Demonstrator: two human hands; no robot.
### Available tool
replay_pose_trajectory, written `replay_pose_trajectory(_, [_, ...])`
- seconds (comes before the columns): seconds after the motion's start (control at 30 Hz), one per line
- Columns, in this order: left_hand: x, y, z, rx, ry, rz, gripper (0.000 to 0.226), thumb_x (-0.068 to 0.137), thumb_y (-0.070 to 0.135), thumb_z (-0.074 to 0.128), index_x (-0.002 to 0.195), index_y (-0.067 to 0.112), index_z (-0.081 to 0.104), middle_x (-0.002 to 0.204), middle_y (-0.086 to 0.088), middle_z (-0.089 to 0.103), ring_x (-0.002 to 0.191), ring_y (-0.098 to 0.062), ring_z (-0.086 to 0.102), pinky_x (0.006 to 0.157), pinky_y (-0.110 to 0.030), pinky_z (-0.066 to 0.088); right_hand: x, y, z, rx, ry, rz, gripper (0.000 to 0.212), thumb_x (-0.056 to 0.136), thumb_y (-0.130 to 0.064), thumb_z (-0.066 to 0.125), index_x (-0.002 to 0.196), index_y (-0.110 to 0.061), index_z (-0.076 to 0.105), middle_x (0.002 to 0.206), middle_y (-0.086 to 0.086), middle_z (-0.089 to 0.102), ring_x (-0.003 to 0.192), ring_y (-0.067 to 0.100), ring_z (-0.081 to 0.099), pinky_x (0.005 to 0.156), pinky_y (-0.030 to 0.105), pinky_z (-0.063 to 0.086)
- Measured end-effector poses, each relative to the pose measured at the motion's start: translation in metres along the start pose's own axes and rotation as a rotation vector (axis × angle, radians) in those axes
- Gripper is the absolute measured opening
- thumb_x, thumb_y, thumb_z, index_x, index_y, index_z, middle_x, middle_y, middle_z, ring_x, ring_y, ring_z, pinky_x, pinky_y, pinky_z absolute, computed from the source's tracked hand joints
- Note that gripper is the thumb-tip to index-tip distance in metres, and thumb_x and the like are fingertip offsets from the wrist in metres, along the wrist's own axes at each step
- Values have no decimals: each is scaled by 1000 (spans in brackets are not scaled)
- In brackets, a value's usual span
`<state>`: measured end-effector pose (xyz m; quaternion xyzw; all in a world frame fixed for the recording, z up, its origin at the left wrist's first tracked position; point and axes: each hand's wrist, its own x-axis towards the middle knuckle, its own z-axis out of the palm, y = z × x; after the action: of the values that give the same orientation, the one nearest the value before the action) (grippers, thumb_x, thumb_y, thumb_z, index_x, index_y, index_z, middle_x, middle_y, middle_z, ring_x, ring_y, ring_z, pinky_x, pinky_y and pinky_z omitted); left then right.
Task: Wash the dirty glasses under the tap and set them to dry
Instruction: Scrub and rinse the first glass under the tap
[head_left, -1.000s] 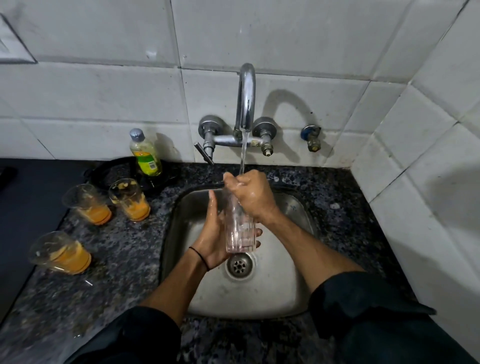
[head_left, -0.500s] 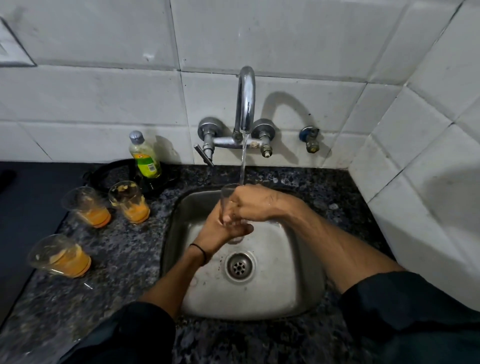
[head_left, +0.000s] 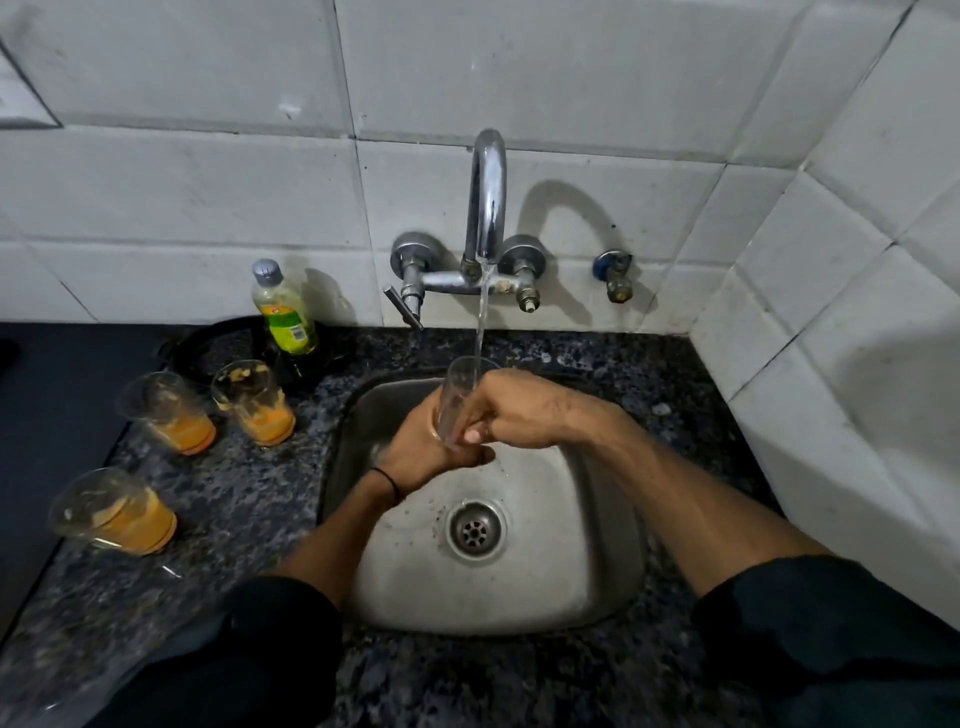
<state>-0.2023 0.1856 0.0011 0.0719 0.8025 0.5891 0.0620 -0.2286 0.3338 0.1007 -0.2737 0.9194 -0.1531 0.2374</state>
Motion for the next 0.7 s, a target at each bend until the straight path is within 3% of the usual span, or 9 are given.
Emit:
replay_pose_trajectory(0.07, [3,-2,-11,13,-25,-40,51,62,0,86,106,13,64,93,8,70,78,7,64,69,-14,50,-4,-1,4,-23,13,-31,23,93,-23,64,113,-28,74,115,-6,73,109,14,63,108,41,38])
replay_pose_trajectory(0.1, [5,-3,-12,4,34,-40,50,60,4,86,104,13,65,92,9,71,79,5,65,70,-16,50,-2,-2,10,44,76,-37,22,94,-23,63,112,-27,75,115,-4,74,110,16,64,108,42,39])
replay_pose_trajectory(0.2, [6,-1,0,220,328,22,39,59,35,76,95,23,64,85,9,70,79,-4,65,64,-20,50,8,-12,23,603,241,90,24,98,-30,59,98,-11,75,98,8,77,94,20,72,95,44,55])
replay_pose_trajectory(0.27, [2,1,13,219,407,59,37,62,37,76,93,22,62,84,6,69,77,-7,65,63,-25,52,15,-11,23,735,248,197,27,98,-30,59,89,-9,73,93,11,77,84,20,72,89,41,58])
replay_pose_trajectory(0.33, [1,3,14,120,325,49,41,65,25,80,99,19,59,90,5,70,83,-11,67,67,-27,54,17,-2,14,544,191,130,17,92,-22,63,81,-17,75,89,8,77,83,22,71,88,42,57])
replay_pose_trajectory(0.4, [6,3,1,138,100,54,58,61,22,86,110,22,56,103,6,69,94,-11,66,77,-25,54,11,8,7,218,63,-7,12,89,-20,65,86,-20,77,90,-1,76,87,17,70,88,40,55])
replay_pose_trajectory(0.5, [13,0,-19,88,-148,-20,68,55,10,91,114,25,61,109,5,70,101,-11,67,86,-30,57,6,18,11,229,-11,-78,14,92,-18,66,101,-15,76,103,-2,76,97,13,68,94,41,53])
replay_pose_trajectory(0.6, [14,3,-13,211,67,-8,52,57,19,86,101,27,59,93,5,71,85,-16,67,75,-43,58,13,12,24,460,88,-17,16,96,-27,59,92,-20,73,94,-2,72,90,10,66,94,46,54])
replay_pose_trajectory(0.7, [11,0,3,284,282,38,49,63,30,77,107,32,56,95,8,70,87,-14,66,72,-34,54,21,4,26,600,169,106,25,99,-35,52,92,-20,70,97,1,73,93,18,69,95,46,54])
